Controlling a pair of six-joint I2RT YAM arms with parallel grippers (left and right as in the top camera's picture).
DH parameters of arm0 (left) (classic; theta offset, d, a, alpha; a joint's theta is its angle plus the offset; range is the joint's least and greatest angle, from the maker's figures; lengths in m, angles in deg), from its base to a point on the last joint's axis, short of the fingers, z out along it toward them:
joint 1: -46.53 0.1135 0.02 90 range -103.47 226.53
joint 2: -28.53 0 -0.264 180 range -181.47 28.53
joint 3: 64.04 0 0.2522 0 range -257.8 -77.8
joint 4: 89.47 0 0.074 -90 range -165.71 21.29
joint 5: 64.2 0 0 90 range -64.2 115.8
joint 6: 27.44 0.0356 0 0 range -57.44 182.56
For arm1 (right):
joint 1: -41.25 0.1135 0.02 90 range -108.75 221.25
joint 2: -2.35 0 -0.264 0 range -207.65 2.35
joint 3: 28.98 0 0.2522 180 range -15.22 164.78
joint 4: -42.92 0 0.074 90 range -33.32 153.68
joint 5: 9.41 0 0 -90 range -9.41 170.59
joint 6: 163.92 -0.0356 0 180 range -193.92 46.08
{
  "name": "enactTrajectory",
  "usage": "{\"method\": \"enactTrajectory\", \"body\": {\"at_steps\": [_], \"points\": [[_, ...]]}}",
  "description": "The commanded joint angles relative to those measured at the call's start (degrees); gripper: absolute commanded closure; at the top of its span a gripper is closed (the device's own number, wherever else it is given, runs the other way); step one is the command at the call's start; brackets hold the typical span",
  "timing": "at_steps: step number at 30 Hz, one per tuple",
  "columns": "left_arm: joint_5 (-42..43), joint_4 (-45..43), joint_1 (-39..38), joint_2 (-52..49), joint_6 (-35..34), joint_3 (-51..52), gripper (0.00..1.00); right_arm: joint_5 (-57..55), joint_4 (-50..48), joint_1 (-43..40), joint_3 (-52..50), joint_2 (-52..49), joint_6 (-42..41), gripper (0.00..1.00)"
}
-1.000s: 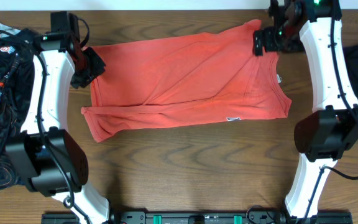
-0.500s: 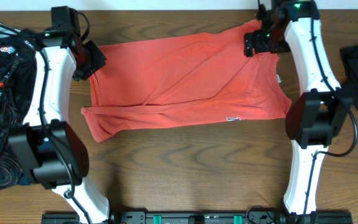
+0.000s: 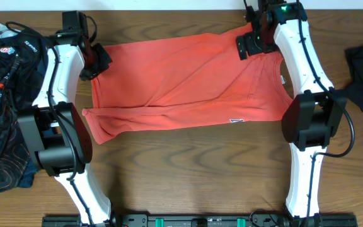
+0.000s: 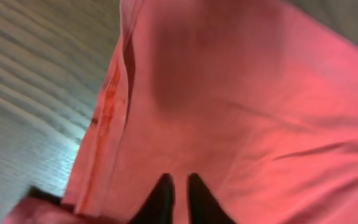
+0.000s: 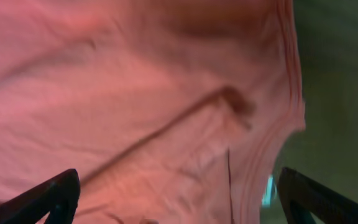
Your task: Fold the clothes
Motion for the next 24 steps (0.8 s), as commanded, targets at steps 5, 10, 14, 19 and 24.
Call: {"method": "enactTrajectory", "body": {"at_steps": [5,10,14,19,24], "points": [[-4.55,9.07,-2.25,13.14,2.38,-0.81,0.91,1.68,5.35,0.46,0.81,7.80,-4.66,0.01],[-10.12,11.26,-5.16,22.10,1.29,5.35,0.91,2.54,5.86,0.74,0.81,13.94,-6.88,0.54],[-11.47,9.81,-7.45,28.74,-1.55,14.71,0.90,2.49,10.62,0.72,0.70,17.62,-8.17,0.61],[-11.43,7.89,-9.22,35.91,-3.56,27.58,0.76,3.80,16.83,0.92,-0.96,18.18,-8.87,0.43],[-9.46,7.63,-9.35,37.27,-4.37,34.23,0.66,5.01,13.09,1.77,-10.88,18.34,-9.40,0.53]]}}
